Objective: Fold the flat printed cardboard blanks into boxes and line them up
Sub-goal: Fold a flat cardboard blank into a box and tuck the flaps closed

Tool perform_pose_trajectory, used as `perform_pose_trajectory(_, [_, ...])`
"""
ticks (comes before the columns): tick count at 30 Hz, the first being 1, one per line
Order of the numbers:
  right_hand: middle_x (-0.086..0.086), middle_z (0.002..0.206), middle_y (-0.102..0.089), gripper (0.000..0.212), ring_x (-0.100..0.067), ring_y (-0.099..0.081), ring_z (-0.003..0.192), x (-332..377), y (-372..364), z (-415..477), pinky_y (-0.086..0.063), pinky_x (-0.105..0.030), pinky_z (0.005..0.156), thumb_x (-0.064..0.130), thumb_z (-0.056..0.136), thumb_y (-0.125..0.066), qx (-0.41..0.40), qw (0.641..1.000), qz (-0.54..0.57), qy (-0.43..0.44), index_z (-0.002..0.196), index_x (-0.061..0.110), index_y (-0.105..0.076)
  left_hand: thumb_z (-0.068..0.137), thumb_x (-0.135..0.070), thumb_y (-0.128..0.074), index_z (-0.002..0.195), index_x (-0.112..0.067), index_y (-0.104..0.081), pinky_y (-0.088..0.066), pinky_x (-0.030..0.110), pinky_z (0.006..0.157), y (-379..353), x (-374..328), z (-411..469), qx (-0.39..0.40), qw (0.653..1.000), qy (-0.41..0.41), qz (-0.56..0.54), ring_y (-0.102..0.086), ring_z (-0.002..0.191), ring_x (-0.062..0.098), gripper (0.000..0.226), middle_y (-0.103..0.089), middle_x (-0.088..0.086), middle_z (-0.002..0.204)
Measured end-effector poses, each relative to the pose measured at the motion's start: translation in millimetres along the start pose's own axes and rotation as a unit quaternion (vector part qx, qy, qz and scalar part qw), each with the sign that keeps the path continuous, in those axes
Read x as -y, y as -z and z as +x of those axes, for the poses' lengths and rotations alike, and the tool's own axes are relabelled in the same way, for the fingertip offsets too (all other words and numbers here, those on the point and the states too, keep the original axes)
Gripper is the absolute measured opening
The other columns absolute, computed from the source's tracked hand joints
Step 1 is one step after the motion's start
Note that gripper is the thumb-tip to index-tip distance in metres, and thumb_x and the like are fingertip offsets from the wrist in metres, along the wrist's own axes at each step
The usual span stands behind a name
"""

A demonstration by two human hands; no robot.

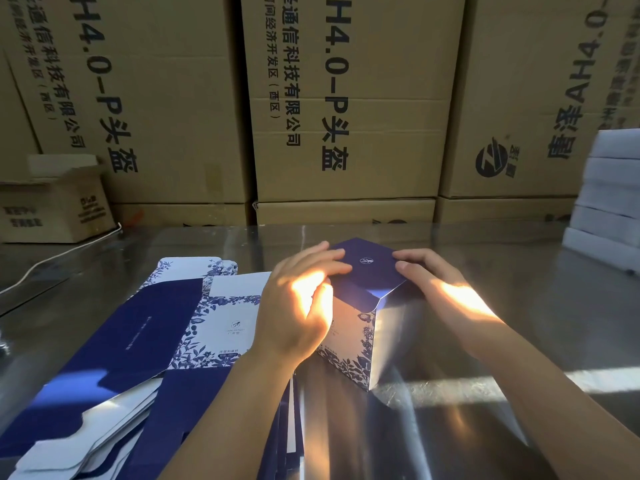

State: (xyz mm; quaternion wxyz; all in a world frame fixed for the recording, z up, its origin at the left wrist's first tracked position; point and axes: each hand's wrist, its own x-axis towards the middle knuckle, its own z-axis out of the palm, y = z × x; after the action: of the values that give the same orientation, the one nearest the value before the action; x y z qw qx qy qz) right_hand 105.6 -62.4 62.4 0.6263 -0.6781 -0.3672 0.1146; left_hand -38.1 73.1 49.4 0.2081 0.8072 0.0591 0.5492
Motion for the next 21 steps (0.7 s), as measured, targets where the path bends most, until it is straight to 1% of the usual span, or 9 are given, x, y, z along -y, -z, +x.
perform_pose_trajectory(5, [0.02,0.09,-0.069,0.012,0.01,-0.063,0.073,0,0,3,-0.038,0.0,0.055,0.031,0.087,-0.063,-0.013,1.0,0.001,0.019,0.093,0.038,-0.07,0.067,0.003,-0.046,0.092,-0.013,-0.074,-0.04,0.031,0.094,0,-3,0,0.008,1.0,-0.014,0.024,-0.057,0.103,0.003,0.041,-0.071,-0.005,0.103])
perform_pose_trajectory(8, [0.022,0.098,-0.066,0.012,0.012,-0.061,0.08,-1,-1,3,-0.038,0.0,0.058,0.035,0.089,-0.059,0.0,0.999,-0.026,0.027,0.095,0.042,-0.067,0.068,-0.003,-0.052,0.094,-0.016,-0.073,-0.038,0.027,0.095,0,-4,0,0.018,1.0,-0.004,0.023,-0.055,0.101,0.0,0.035,-0.068,-0.012,0.103])
perform_pose_trajectory(10, [0.021,0.106,-0.062,0.011,0.009,-0.058,0.093,-2,-2,4,-0.037,-0.001,0.065,0.037,0.091,-0.057,-0.013,0.998,-0.051,0.042,0.094,0.042,-0.067,0.071,-0.01,-0.056,0.097,-0.018,-0.072,-0.037,0.028,0.098,1,-3,0,0.035,0.999,0.007,0.018,-0.053,0.102,-0.002,0.032,-0.064,-0.016,0.105])
perform_pose_trajectory(12, [0.021,0.11,-0.058,0.011,0.003,-0.054,0.105,-3,-1,5,-0.035,0.0,0.074,0.034,0.09,-0.06,-0.058,0.992,-0.072,0.082,0.086,0.041,-0.068,0.074,-0.016,-0.059,0.1,-0.02,-0.072,-0.035,0.033,0.103,0,-3,1,0.053,0.998,0.013,0.021,-0.053,0.104,-0.002,0.029,-0.062,-0.019,0.107])
perform_pose_trajectory(13, [0.021,0.111,-0.056,0.012,0.0,-0.052,0.109,-3,-1,5,-0.033,-0.004,0.081,0.032,0.09,-0.061,-0.085,0.986,-0.092,0.106,0.083,0.04,-0.068,0.076,-0.019,-0.06,0.101,-0.021,-0.072,-0.035,0.036,0.104,0,-4,1,0.058,0.998,0.015,0.023,-0.053,0.105,-0.002,0.028,-0.061,-0.02,0.107])
perform_pose_trajectory(15, [0.024,0.108,-0.054,0.013,-0.001,-0.046,0.111,-2,-1,4,-0.03,-0.012,0.09,0.028,0.089,-0.063,-0.128,0.963,-0.166,0.169,0.08,0.036,-0.069,0.076,-0.02,-0.061,0.101,-0.022,-0.072,-0.036,0.04,0.104,-1,-5,2,0.059,0.998,0.014,0.025,-0.054,0.105,-0.002,0.026,-0.06,-0.021,0.107])
perform_pose_trajectory(16, [0.024,0.105,-0.055,0.013,-0.002,-0.045,0.108,0,-2,1,-0.029,-0.011,0.091,0.027,0.089,-0.064,-0.14,0.944,-0.211,0.213,0.08,0.032,-0.07,0.076,-0.02,-0.062,0.1,-0.021,-0.072,-0.037,0.041,0.103,-1,-5,2,0.056,0.998,0.011,0.025,-0.055,0.104,0.0,0.026,-0.061,-0.02,0.106])
perform_pose_trajectory(18, [0.021,0.096,-0.061,0.017,0.0,-0.048,0.1,3,-6,-6,-0.03,-0.012,0.093,0.033,0.088,-0.061,-0.125,0.91,-0.26,0.299,0.081,0.024,-0.074,0.076,-0.019,-0.063,0.101,-0.018,-0.072,-0.042,0.043,0.099,-2,-6,2,0.055,0.998,0.012,0.016,-0.059,0.104,0.007,0.026,-0.065,-0.014,0.107])
perform_pose_trajectory(21, [0.018,0.089,-0.065,0.03,0.001,-0.054,0.092,9,-15,-17,-0.039,-0.025,0.089,0.045,0.083,-0.055,-0.068,0.895,-0.264,0.354,0.084,0.021,-0.074,0.078,-0.019,-0.064,0.102,-0.016,-0.072,-0.045,0.043,0.095,-1,-5,2,0.06,0.998,0.014,-0.002,-0.06,0.105,0.013,0.026,-0.068,-0.007,0.107])
